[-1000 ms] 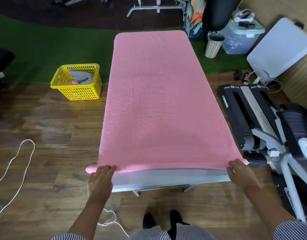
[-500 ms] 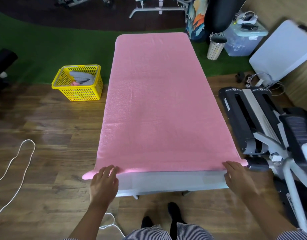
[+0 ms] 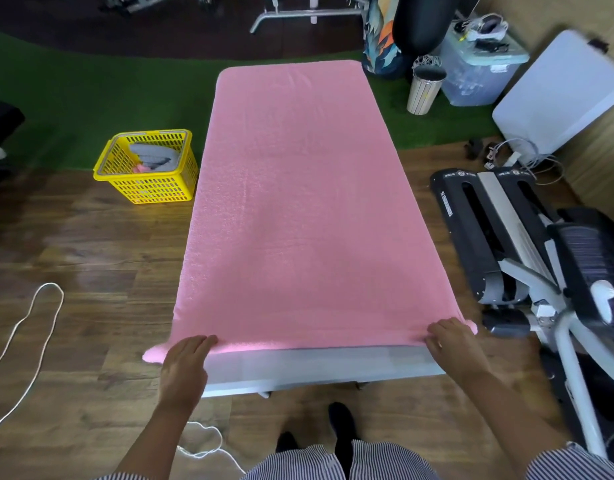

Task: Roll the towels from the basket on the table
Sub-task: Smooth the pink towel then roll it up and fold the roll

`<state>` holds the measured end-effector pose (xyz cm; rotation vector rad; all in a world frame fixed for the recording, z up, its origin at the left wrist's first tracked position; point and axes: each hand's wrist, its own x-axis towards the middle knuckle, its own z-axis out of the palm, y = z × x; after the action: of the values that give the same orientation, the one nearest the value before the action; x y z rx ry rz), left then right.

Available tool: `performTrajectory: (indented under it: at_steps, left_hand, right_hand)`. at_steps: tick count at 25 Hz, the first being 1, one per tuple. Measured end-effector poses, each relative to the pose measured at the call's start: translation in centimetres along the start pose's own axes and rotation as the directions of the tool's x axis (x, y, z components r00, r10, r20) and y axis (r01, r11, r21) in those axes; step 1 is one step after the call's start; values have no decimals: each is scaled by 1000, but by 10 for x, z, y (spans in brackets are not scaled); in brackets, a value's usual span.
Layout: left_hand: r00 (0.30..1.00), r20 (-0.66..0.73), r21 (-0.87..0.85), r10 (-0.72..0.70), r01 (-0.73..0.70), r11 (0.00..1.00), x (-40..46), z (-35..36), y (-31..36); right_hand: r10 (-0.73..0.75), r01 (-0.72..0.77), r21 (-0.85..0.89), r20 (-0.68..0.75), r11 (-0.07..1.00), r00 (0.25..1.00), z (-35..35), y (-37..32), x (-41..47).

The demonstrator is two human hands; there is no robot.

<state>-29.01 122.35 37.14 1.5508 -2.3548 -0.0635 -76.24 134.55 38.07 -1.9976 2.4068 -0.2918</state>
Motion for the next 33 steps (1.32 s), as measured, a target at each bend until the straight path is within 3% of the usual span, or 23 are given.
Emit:
performTrajectory:
  at_steps: [3,7,12,15,19,24,28,33]
  left_hand:
    - [995,-10,86,97,-96,992,0,-2,-6]
    - [995,-82,196,-49,65,978,3,-4,3]
    - [991,-108,93,-80,90,992,-3,3,8]
    - [994,-63,45,-90,93,995,-8,4,8]
    - [998,-39,52,-43,45,998,-5,7,-1]
    - [999,-46,-8,-15,15,1000,7,5,-5]
    - [998,15,28,62,-62,998,12,-1,-15]
    - [996,-90,54,1,4,999,13,4,-10]
  right_hand:
    - [-12,11,-22,-41,1000,999,0,1,-1]
    - [17,-20,-33,-77,999,997,-3,1,1]
    - [-47,49,7,-163,999,985,0,5,-5]
    - [-16,26,64,-146,998,989,-3,4,-13]
    - [-67,68,8,-104,998,992,1,8,-10]
    - [-23,28,109,-54,994,998,-3,10,2]
    - [-36,37,49,-13,998,999,-5,15,8]
    - [-23,26,28,-80,999,996,-6,9,20]
